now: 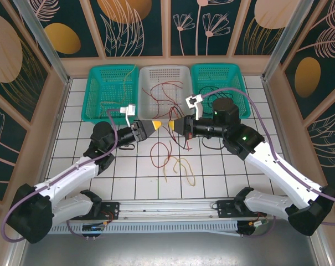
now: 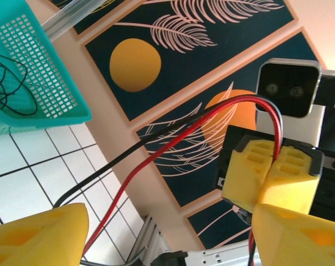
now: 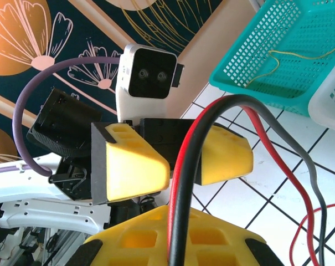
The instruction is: Untangle the cables
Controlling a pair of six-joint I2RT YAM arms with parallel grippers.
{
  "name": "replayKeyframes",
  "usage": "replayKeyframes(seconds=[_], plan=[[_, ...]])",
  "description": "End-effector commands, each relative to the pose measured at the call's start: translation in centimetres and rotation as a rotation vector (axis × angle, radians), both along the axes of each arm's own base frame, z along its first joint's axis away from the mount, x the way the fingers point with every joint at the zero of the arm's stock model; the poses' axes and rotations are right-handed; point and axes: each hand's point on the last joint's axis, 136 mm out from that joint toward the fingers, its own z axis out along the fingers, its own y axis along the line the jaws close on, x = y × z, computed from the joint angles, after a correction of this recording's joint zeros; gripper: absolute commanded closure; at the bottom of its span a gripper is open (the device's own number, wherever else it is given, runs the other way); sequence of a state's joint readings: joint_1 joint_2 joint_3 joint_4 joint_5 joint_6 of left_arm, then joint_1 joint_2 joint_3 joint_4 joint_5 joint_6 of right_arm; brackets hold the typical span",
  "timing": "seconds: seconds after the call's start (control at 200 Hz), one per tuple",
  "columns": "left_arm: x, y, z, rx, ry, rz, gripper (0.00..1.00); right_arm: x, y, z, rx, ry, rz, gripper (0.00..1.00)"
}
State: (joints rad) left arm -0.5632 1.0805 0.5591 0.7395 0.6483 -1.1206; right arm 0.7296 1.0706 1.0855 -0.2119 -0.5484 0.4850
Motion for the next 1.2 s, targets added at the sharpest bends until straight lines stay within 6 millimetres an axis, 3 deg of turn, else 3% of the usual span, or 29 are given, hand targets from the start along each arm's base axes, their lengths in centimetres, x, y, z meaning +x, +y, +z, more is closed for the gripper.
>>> replayKeyframes(seconds=[0.0,0.18,0.405,0.556,0.666,0.781,0.851,0.911,1.086,1.191], plan=[[-0.7,0.6,2.3,-0.032,-0.076,0.017,0.24,-0.4,0.8,0.5,0.032,-0.009,0.034,1.0],[0.1,-0.1,2.3,0.016,-0.054,0.011,0.27,-0.6,1.2,0.2,0.012,-0.011,0.039,1.0],[0.6,1.0,2.9,-0.134,0.09,0.065,0.02,0.7,1.3,-0.7,-0.029,-0.024,-0.019,1.0],[0.5,1.5,2.4,-0.154,0.154,0.087,0.01,1.5,2.1,-1.1,-0.029,-0.025,-0.023,1.0],[0.8,1.6,-0.6,-0.082,0.205,0.124,0.05,2.1,2.4,-0.5,-0.009,-0.034,-0.037,1.0],[0.3,1.2,-3.0,-0.024,0.201,0.115,0.24,2.0,2.9,0.2,0.031,-0.024,-0.019,1.0],[0.2,0.5,-4.2,0.036,0.184,0.116,0.31,1.7,3.2,0.5,0.049,-0.014,0.002,1.0],[0.2,0.1,-4.7,0.057,0.183,0.115,0.33,1.3,3.3,0.6,0.058,-0.006,0.02,1.0],[0.5,-1.2,-3.8,0.02,0.143,0.059,0.38,0.8,3.3,1.4,0.083,-0.006,0.031,1.0],[0.9,-1.8,-4.7,0.069,0.133,0.054,0.38,0.5,3.5,1.9,0.104,0.001,0.045,1.0]])
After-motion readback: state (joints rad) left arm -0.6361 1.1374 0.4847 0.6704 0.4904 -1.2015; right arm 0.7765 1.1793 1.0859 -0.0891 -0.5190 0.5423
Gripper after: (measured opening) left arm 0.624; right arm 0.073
